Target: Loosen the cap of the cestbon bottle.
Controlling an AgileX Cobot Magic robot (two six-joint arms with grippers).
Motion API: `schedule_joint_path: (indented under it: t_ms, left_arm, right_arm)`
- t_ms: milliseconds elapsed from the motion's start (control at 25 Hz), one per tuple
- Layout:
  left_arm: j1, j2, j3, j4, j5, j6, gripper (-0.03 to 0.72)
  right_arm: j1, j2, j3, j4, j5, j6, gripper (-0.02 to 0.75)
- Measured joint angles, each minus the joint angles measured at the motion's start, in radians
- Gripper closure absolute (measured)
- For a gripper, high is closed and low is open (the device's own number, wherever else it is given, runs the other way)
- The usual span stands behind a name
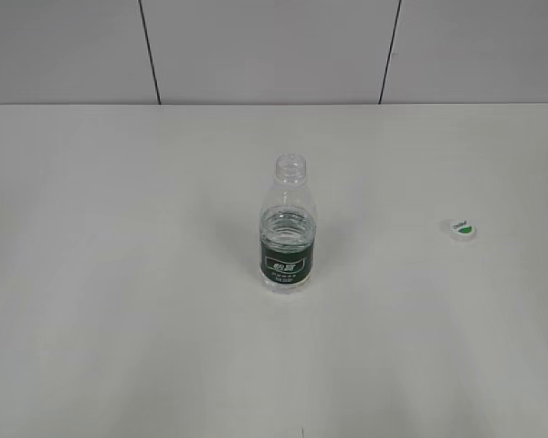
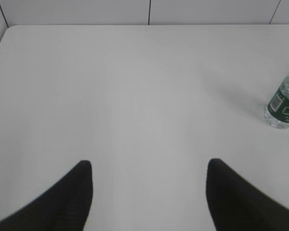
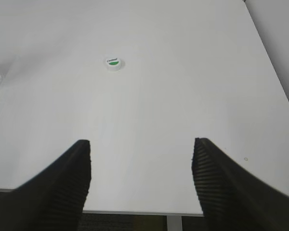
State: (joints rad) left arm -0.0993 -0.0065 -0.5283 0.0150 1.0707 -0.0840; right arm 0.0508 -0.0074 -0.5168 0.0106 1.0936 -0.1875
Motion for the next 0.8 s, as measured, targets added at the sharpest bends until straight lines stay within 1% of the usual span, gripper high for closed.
schedule_joint_path:
  t_ms: [200,600,800]
  left_arm:
    - [0.000,0.008,0.000,0.059,-0.001,0.000,0.243]
    - [0.000,0.010,0.000,0.063,-0.001,0.001,0.249]
    - [0.000,0.010,0.001,0.048,-0.001,0.001,0.249]
  right_arm:
    - [0.000,0.000,0.000,0.000,0.000,0.000,0.234]
    - [0.000,0.000,0.000,0.000,0.000,0.000,0.234]
    - [0.000,0.000,0.000,0.000,0.000,0.000,0.234]
